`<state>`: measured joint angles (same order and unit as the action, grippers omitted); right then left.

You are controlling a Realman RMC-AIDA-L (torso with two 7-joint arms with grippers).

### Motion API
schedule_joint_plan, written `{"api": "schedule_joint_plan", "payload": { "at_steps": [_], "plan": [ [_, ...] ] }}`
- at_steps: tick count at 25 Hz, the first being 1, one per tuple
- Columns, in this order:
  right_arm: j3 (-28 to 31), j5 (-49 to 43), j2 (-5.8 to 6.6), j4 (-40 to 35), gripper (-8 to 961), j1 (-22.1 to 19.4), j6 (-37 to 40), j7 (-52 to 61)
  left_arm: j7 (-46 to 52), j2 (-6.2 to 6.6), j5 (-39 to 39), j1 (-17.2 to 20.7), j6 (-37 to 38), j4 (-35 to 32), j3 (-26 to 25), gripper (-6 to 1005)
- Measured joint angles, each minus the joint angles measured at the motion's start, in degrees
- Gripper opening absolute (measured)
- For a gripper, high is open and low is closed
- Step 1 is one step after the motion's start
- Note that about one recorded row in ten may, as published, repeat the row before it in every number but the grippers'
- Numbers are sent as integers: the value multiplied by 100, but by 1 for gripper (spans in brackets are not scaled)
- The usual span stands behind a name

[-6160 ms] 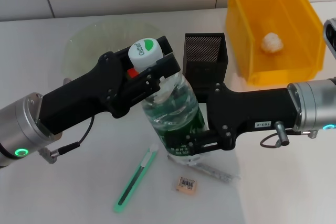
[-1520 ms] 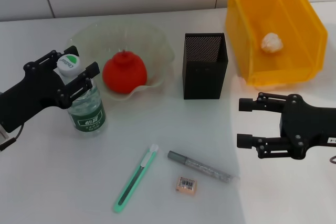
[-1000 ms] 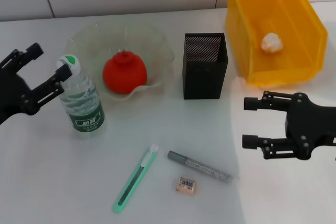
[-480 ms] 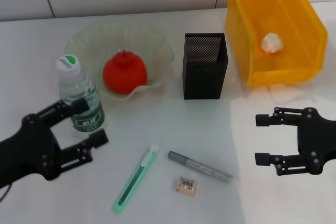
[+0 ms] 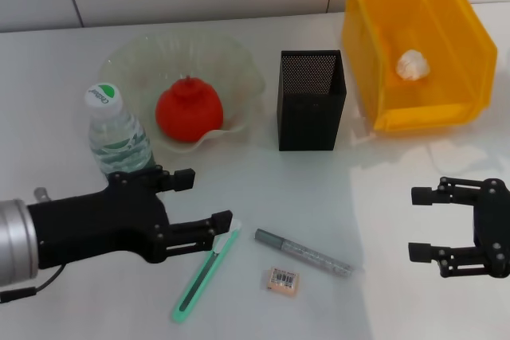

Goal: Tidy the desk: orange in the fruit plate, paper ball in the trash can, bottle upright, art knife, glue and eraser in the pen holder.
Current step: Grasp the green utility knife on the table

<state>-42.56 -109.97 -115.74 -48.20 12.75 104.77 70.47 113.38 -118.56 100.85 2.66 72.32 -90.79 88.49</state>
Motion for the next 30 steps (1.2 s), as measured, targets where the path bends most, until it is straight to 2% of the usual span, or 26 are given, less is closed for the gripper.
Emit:
{"api": "schedule_joint_plan", "payload": {
  "at_steps": [1, 2, 4, 5, 6, 9, 10, 11, 14, 15, 18, 20, 25, 30],
  "plan": [
    [0, 0, 0, 0, 794, 0, 0, 0, 0, 0, 0, 0, 0, 0, 0, 799],
    [1, -3, -2, 0, 794, -10, -9, 0, 790, 1, 587, -110, -32, -355, 115, 799],
    [2, -7, -7, 0, 794, -26, -14, 0, 1765, 5, 1326, -335, 3, -713, 251, 799],
    [2, -7, -12, -1, 794, -36, -16, 0, 2867, 6, 2186, -716, 221, -954, 426, 799],
    [2, -7, -12, -1, 794, -36, -16, 0, 2867, 6, 2186, -716, 221, -954, 426, 799],
    [2, -24, -19, 0, 794, -51, -22, 1, 3739, -3, 2896, -1212, 557, -1068, 735, 799],
    [2, -50, -22, 10, 794, -55, -25, 1, 4068, -15, 3162, -1483, 692, -1078, 976, 799],
    [2, -50, -22, 10, 794, -55, -25, 1, 4068, -15, 3162, -1483, 692, -1078, 976, 798],
    [2, -62, -27, 26, 794, -80, -29, 1, 4487, -32, 3619, -1842, 884, -1084, 1337, 798],
    [6, -64, -28, 34, 795, -98, -33, 1, 4778, -37, 3939, -2077, 1016, -1052, 1564, 798],
    [11, -65, -31, 40, 795, -105, -35, 1, 4959, -46, 4099, -2251, 1083, -985, 1702, 798],
    [11, -69, -45, 45, 795, -109, -34, 1, 5113, -56, 4139, -2525, 1146, -806, 1792, 798],
    [12, -69, -63, 48, 795, -99, -36, 1, 5137, -62, 4109, -2805, 1066, -504, 1847, 797],
    [11, -69, -81, 48, 795, -118, -40, 1, 5137, -62, 4160, -2787, 1149, -393, 1881, 797]
  ]
}}
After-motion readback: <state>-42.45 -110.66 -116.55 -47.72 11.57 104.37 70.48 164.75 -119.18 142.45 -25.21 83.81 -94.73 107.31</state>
